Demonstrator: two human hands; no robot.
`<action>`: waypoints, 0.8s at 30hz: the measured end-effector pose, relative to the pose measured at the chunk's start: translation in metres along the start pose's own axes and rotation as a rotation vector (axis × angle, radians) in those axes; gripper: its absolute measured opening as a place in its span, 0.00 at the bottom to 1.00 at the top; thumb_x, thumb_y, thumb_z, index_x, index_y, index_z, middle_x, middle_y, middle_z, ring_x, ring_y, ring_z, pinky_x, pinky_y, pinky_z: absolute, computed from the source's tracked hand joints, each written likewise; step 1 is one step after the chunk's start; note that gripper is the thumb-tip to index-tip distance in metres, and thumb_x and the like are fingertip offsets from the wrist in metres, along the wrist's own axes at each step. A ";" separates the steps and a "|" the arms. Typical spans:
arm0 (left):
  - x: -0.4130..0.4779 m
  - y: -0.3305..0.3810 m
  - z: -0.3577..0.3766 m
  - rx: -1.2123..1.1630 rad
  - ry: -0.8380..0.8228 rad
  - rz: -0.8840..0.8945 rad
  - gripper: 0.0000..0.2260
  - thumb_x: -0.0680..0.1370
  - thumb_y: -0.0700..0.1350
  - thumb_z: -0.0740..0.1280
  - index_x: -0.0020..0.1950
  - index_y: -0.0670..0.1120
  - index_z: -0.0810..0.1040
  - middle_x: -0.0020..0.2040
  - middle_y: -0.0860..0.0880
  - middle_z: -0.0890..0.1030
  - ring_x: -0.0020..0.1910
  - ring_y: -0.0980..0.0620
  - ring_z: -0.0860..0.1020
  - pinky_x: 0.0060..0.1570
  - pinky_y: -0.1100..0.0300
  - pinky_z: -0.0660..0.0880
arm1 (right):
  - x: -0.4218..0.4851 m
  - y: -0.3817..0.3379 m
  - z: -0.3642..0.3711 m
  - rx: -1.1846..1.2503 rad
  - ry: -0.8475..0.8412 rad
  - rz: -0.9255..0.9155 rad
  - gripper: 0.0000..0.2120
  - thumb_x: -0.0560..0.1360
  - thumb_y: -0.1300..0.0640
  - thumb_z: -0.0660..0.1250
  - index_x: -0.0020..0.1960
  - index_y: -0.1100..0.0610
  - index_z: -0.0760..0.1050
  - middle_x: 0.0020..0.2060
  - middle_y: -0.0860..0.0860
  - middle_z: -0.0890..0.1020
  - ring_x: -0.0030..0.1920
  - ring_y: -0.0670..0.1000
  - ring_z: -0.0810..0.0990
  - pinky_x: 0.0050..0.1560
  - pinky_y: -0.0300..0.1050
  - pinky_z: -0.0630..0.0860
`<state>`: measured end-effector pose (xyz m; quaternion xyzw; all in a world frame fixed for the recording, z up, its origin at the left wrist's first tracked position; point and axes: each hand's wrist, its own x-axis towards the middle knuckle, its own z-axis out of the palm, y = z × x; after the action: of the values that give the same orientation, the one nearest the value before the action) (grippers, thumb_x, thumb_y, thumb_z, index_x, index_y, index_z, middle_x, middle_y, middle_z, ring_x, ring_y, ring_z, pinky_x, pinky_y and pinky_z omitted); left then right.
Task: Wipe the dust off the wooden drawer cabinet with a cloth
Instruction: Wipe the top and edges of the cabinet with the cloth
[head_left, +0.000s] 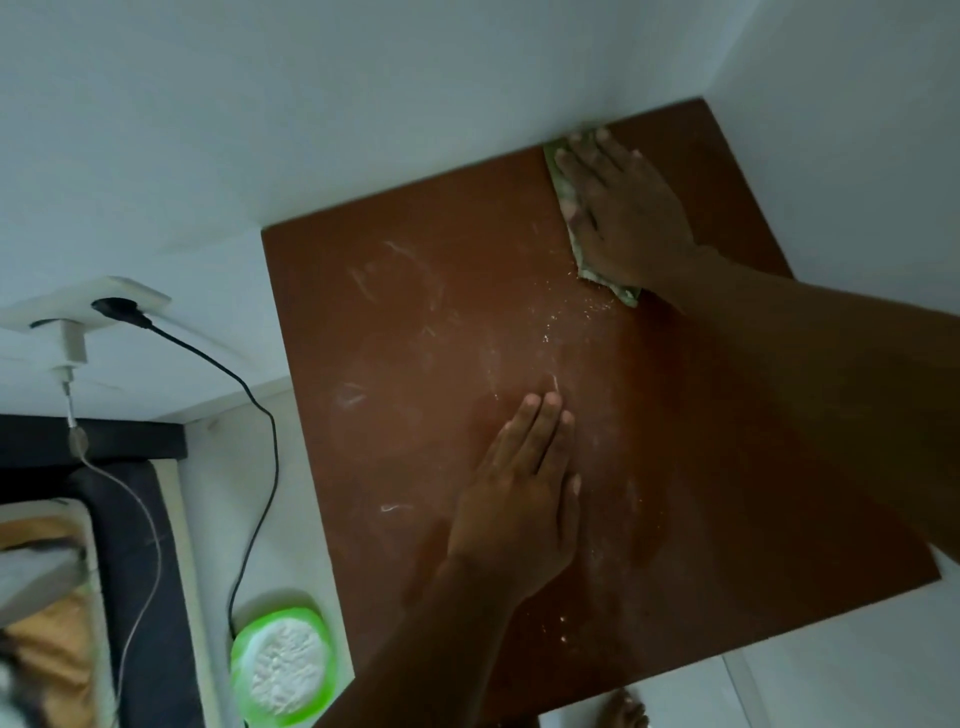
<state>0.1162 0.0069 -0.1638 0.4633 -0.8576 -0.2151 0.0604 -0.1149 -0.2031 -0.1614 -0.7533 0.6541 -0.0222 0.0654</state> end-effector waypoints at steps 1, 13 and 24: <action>0.000 0.000 0.001 0.003 0.005 -0.004 0.25 0.84 0.52 0.55 0.80 0.44 0.63 0.82 0.45 0.60 0.82 0.48 0.53 0.78 0.52 0.57 | -0.009 -0.003 0.002 -0.010 -0.001 -0.009 0.28 0.83 0.47 0.47 0.81 0.54 0.54 0.81 0.53 0.57 0.81 0.56 0.52 0.78 0.59 0.55; 0.007 0.009 -0.007 -0.007 -0.129 -0.088 0.29 0.82 0.53 0.45 0.82 0.45 0.56 0.83 0.47 0.51 0.82 0.50 0.46 0.80 0.49 0.54 | -0.239 -0.034 0.011 -0.064 -0.094 -0.070 0.28 0.83 0.47 0.46 0.82 0.54 0.50 0.81 0.52 0.53 0.82 0.53 0.46 0.79 0.58 0.52; 0.011 0.028 -0.031 0.082 -0.262 -0.143 0.26 0.86 0.49 0.49 0.83 0.43 0.51 0.84 0.46 0.47 0.82 0.47 0.46 0.80 0.50 0.50 | -0.409 -0.065 0.012 0.330 -0.126 -0.194 0.42 0.61 0.78 0.70 0.73 0.56 0.71 0.74 0.50 0.71 0.78 0.50 0.62 0.72 0.45 0.69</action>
<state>0.0978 0.0020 -0.1246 0.4933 -0.8309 -0.2424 -0.0864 -0.1078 0.2105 -0.1436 -0.7918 0.5604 -0.0881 0.2266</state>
